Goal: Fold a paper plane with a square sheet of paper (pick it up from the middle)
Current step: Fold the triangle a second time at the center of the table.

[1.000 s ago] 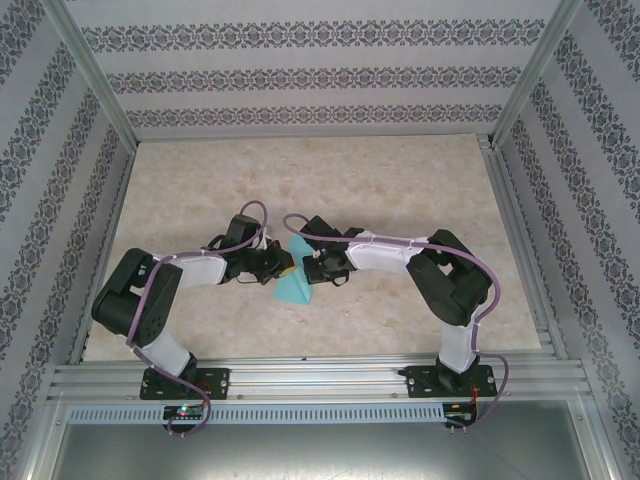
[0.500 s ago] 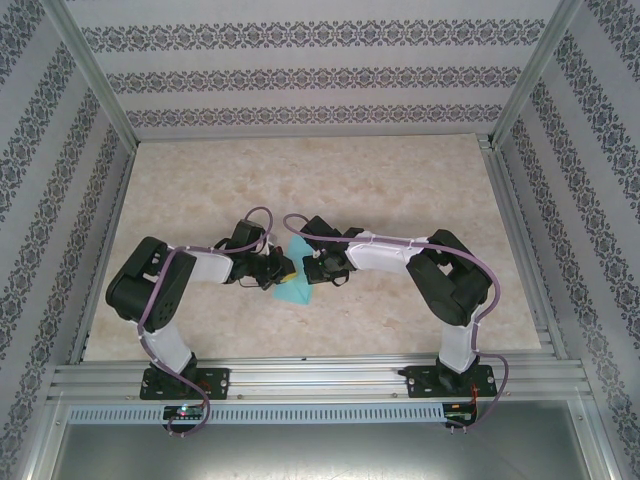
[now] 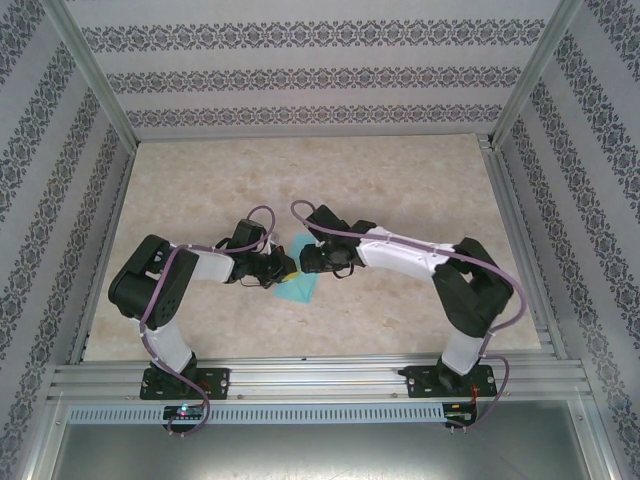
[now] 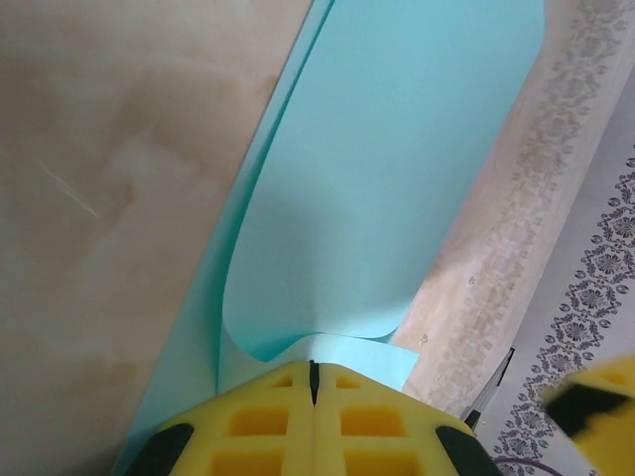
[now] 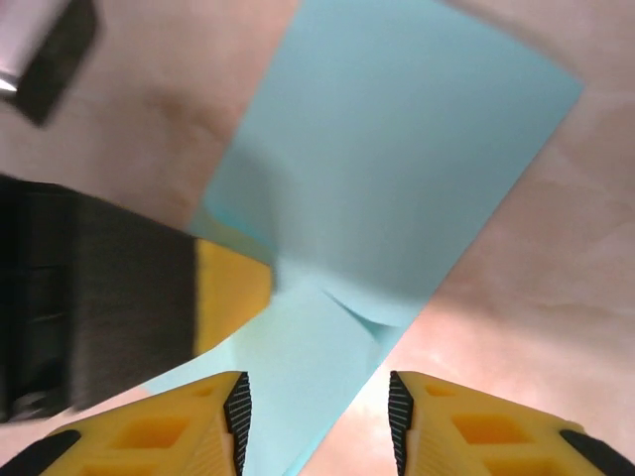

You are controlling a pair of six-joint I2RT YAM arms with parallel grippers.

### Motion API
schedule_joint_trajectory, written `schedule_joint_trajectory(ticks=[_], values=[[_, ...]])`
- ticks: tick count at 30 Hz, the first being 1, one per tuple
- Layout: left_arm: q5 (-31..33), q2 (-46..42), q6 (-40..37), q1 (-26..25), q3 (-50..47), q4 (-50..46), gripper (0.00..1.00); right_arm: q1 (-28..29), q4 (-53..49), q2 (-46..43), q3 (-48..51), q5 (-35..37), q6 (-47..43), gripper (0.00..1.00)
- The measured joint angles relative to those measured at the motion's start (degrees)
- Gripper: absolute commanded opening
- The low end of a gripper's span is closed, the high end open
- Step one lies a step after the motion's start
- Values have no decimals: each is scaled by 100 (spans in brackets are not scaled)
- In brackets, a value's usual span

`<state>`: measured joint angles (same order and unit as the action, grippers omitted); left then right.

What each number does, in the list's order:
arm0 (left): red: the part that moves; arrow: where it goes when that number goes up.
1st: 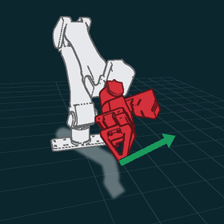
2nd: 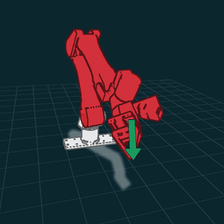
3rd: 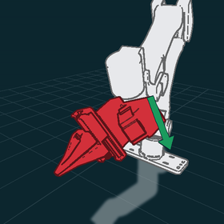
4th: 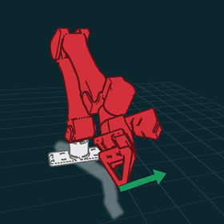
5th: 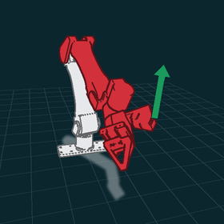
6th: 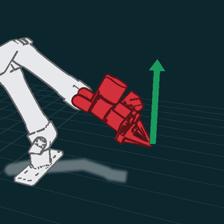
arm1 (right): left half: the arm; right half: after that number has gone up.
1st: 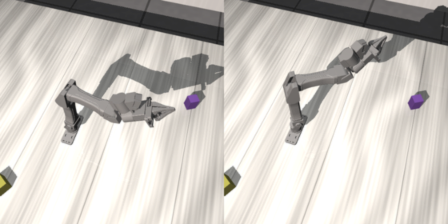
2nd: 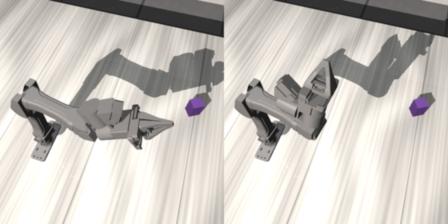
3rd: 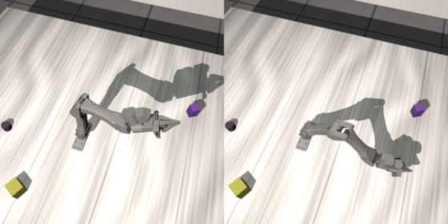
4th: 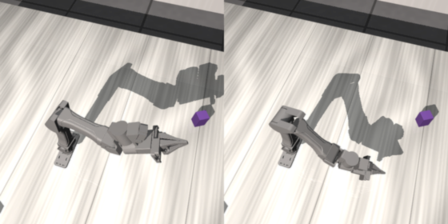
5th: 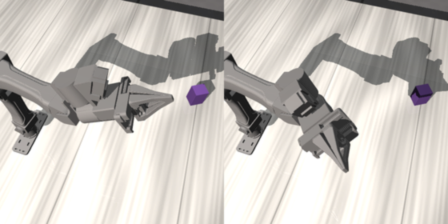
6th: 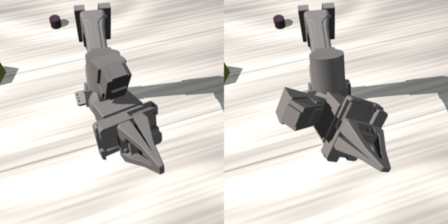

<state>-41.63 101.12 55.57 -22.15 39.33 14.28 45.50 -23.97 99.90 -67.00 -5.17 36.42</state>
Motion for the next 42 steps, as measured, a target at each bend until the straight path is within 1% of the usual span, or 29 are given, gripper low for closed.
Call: schedule_joint_trajectory(ticks=[2,4,5,8,13,18,28,36,42], values=[[2,2,-4,0,0,0,0,2,317,-275,240,-160,210,24],[2,0,-2,0,0,0,0,39,791,-409,546,-476,514,13],[0,0,-4,0,0,0,0,57,968,-400,651,-625,636,10],[0,0,-4,0,0,0,0,195,1438,-210,844,-1012,997,7],[0,0,-7,0,0,0,0,398,1856,219,857,-1386,1366,7],[0,0,-9,0,0,-2,0,413,1963,476,857,-1486,1488,7],[2,0,-72,-2,2,-7,0,396,1919,603,935,-1486,1486,9],[2,0,-116,-2,0,-7,0,372,2146,603,1182,-1495,1582,10],[4,0,-140,-2,2,-9,0,337,2302,616,1248,-1635,1668,11]])
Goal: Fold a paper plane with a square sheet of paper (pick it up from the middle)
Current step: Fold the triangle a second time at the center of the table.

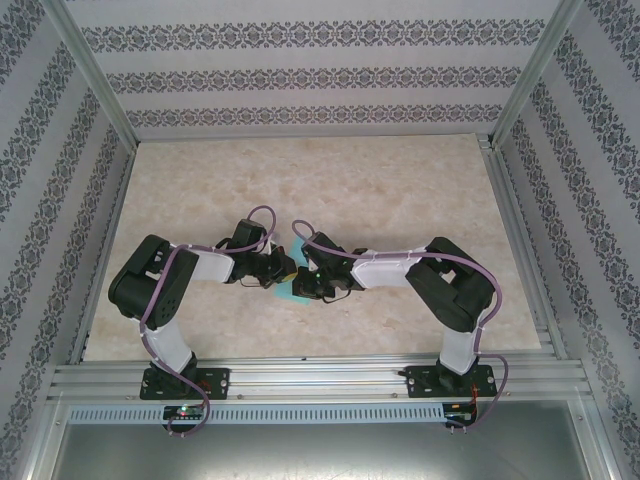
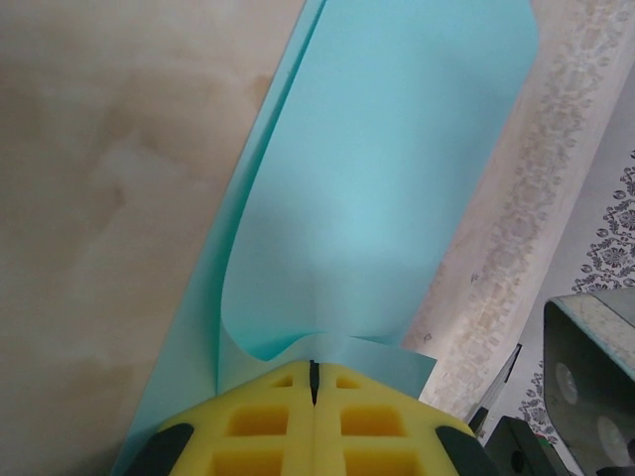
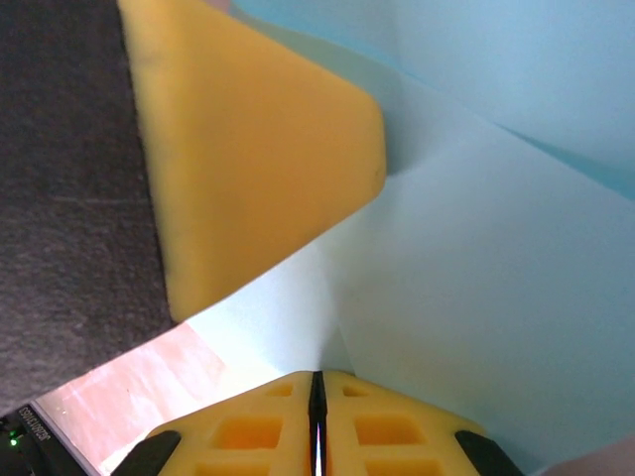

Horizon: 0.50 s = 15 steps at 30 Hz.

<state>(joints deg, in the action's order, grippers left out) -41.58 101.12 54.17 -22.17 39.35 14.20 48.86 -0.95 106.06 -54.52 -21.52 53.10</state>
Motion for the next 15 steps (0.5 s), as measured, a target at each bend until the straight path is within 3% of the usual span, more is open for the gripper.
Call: schedule_joint_trajectory(ticks=[15], values=[[-2,0,-31,0,-2,-2,0,-133,264,-538,243,-111,282,13]])
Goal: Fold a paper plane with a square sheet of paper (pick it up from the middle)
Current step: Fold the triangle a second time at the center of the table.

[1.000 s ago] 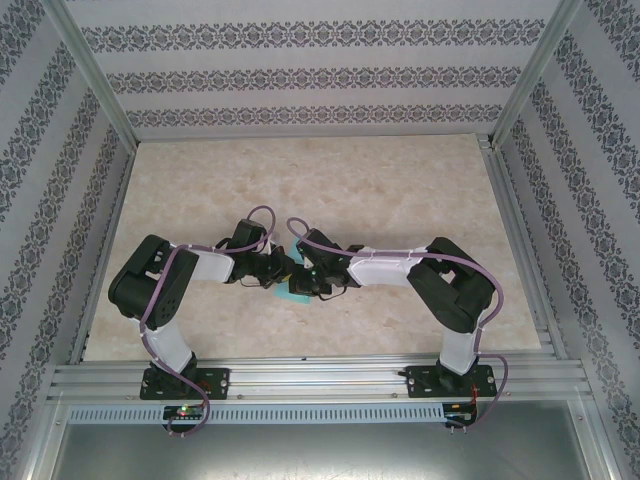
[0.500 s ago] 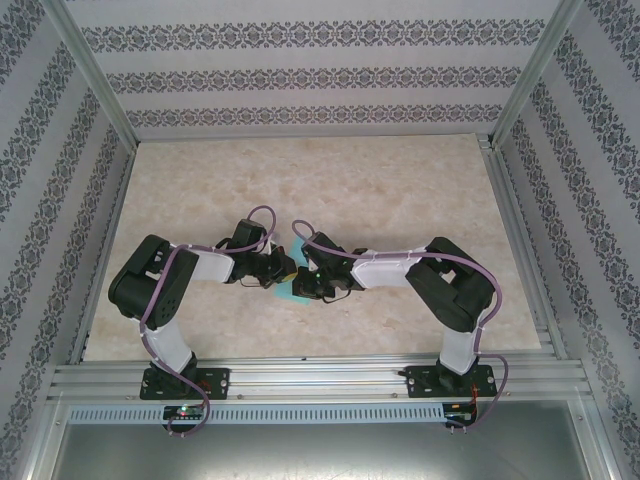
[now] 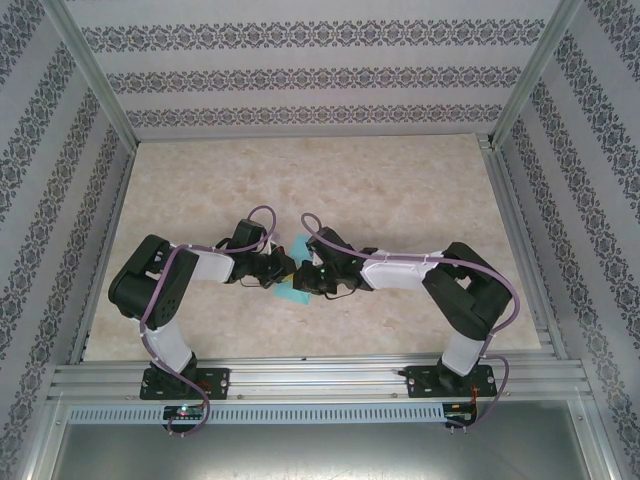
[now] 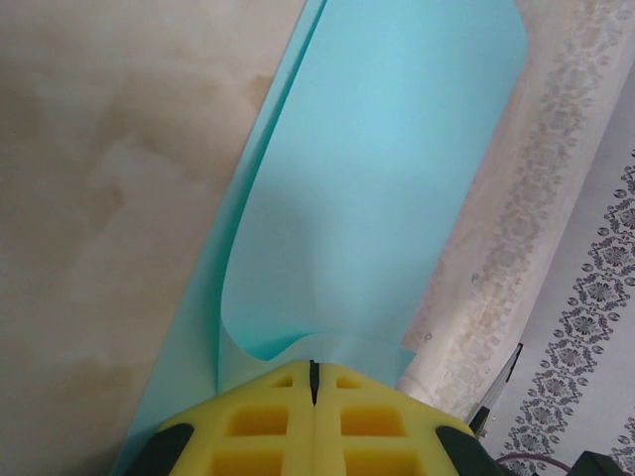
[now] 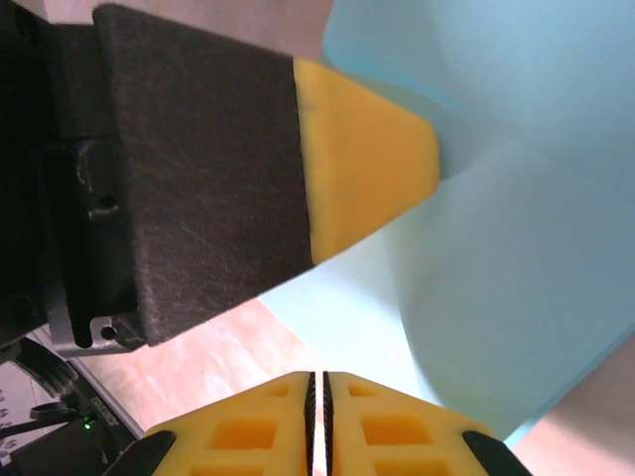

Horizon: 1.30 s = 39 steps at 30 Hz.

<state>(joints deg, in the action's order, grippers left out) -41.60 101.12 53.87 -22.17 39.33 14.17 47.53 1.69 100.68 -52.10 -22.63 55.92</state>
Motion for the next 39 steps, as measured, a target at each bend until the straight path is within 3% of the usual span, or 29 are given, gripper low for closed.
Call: schedule_joint_trajectory(ticks=[15,28,39], values=[[0,-4,-96,0,2,-28,0,-28,986,319,614,-236,546,13],[15,-15,-98,-11,2,-44,0,-15,428,61,461,-271,417,11],[26,-35,-116,-22,2,-87,0,149,660,229,581,-267,507,6]])
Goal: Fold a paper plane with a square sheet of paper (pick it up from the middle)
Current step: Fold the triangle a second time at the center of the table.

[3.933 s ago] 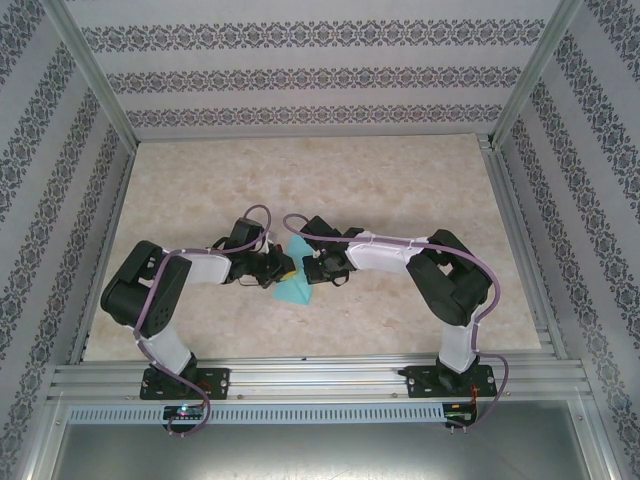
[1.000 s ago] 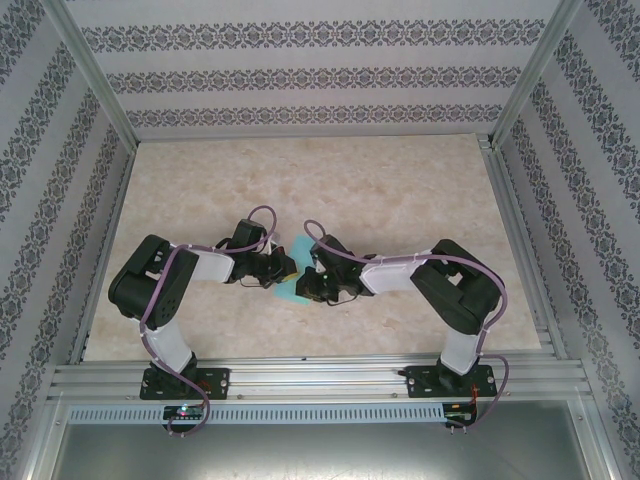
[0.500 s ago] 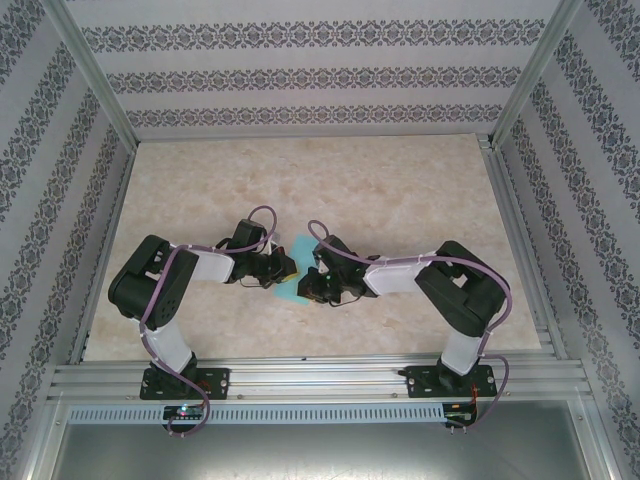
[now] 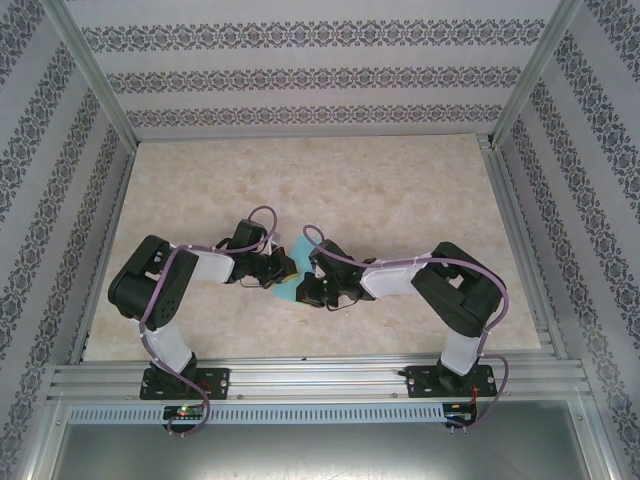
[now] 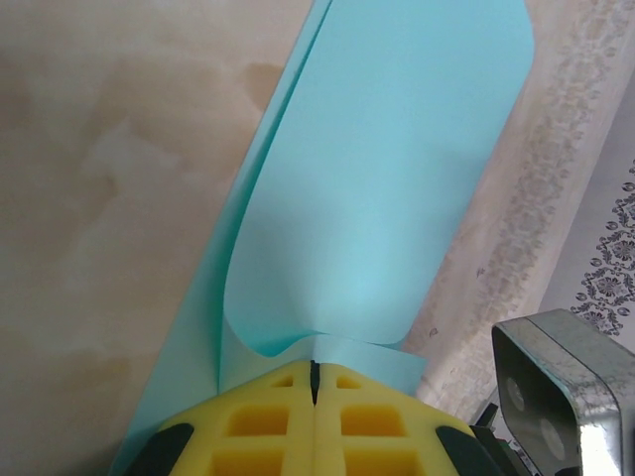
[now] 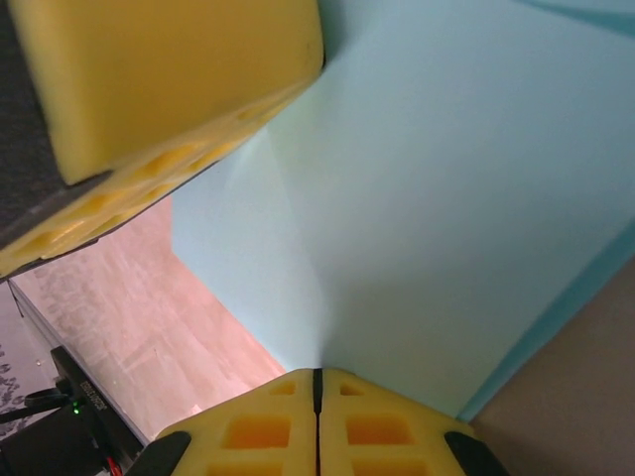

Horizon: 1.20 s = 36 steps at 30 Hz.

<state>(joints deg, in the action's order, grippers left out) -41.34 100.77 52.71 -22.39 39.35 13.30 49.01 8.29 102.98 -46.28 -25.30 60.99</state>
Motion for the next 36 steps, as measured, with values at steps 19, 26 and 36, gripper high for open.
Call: schedule_joint_trajectory(ticks=[19,26,36], values=[[0,-15,0,-4,0,-46,0,57,-396,-387,195,179,15,4],[4,-31,0,-4,0,-81,0,61,-496,-780,13,225,22,1],[37,-57,0,-4,0,-133,0,7,-68,-26,-190,341,256,1]])
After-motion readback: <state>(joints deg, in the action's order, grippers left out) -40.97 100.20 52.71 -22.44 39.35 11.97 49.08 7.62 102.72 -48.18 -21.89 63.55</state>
